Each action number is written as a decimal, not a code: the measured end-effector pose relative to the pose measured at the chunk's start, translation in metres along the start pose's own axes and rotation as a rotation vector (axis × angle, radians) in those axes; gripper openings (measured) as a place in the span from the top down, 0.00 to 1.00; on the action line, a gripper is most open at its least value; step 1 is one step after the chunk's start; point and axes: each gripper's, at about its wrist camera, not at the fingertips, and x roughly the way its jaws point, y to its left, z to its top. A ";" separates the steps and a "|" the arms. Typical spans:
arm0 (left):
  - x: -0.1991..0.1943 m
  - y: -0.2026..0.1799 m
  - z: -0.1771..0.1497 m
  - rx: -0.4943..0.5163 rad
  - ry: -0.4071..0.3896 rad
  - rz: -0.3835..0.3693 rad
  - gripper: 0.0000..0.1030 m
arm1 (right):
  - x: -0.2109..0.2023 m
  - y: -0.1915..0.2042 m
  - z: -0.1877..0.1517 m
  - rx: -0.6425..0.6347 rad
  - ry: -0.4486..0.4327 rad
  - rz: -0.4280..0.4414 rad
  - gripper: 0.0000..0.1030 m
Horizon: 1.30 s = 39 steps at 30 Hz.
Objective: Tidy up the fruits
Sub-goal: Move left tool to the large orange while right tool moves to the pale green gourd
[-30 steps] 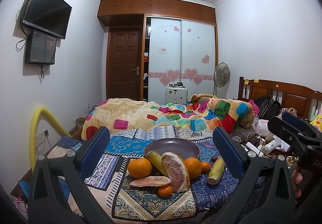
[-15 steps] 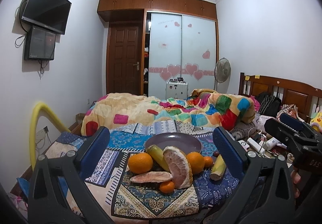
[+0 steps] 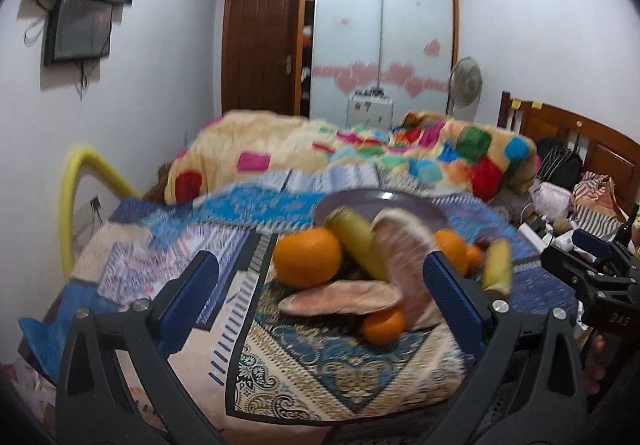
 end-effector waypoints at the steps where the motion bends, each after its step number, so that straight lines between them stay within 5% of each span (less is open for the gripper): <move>1: 0.009 0.004 -0.002 -0.009 0.023 -0.007 0.00 | 0.008 -0.002 -0.003 -0.001 0.026 -0.005 0.00; 13: 0.092 0.037 0.000 -0.018 0.241 -0.050 0.13 | 0.061 0.002 -0.016 -0.027 0.147 -0.028 0.00; 16: 0.100 0.037 0.003 0.001 0.225 -0.020 0.15 | 0.067 0.002 -0.016 -0.017 0.159 -0.021 0.01; 20: 0.107 0.032 0.006 0.011 0.225 -0.040 0.15 | 0.074 0.003 -0.017 -0.017 0.184 -0.012 0.15; 32: 0.122 0.031 0.005 -0.012 0.258 -0.086 0.23 | 0.051 -0.029 -0.030 0.005 0.248 -0.040 0.36; 39: 0.129 0.026 0.004 0.015 0.294 -0.090 0.28 | 0.048 -0.042 -0.018 0.017 0.258 -0.017 0.40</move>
